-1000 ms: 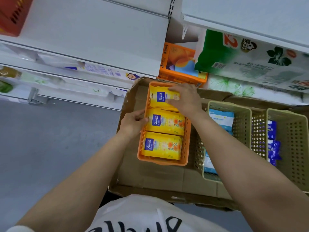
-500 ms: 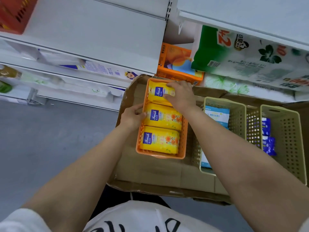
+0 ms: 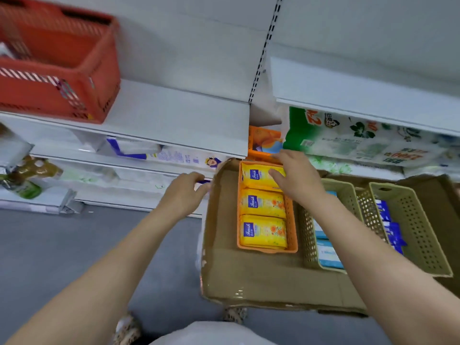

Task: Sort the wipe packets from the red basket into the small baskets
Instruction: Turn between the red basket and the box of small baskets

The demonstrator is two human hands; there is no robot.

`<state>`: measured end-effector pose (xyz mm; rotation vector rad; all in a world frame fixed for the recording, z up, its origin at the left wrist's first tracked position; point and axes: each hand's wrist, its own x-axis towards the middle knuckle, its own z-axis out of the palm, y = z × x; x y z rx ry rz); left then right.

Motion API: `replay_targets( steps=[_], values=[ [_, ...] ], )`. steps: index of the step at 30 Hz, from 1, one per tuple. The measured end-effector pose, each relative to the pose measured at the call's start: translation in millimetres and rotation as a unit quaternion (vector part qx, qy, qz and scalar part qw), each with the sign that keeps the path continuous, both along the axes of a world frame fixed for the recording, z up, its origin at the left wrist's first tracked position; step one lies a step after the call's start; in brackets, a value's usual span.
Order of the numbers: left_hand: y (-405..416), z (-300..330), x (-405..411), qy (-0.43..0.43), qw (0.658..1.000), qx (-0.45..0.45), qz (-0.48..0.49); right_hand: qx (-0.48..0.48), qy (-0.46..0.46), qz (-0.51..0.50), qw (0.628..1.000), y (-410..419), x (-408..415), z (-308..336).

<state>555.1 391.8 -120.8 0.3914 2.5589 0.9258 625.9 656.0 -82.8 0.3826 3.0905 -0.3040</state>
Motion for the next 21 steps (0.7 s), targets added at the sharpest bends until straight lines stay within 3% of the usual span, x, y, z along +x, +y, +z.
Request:
replay_targets(
  steps=[9,15,21],
  values=[
    [-226,61,-37,0.251,0.967,-0.001,-0.038,-0.023,0.16,-0.005,0.987,-199,29,44],
    [-337,78,-75,0.302,0.952,-0.042,-0.015,-0.089,0.197,0.011,0.976,-327,-31,62],
    [-402,82,-145,0.324,0.943,-0.075,0.02,-0.098,0.185,0.07,0.975,-392,-114,67]
  ],
)
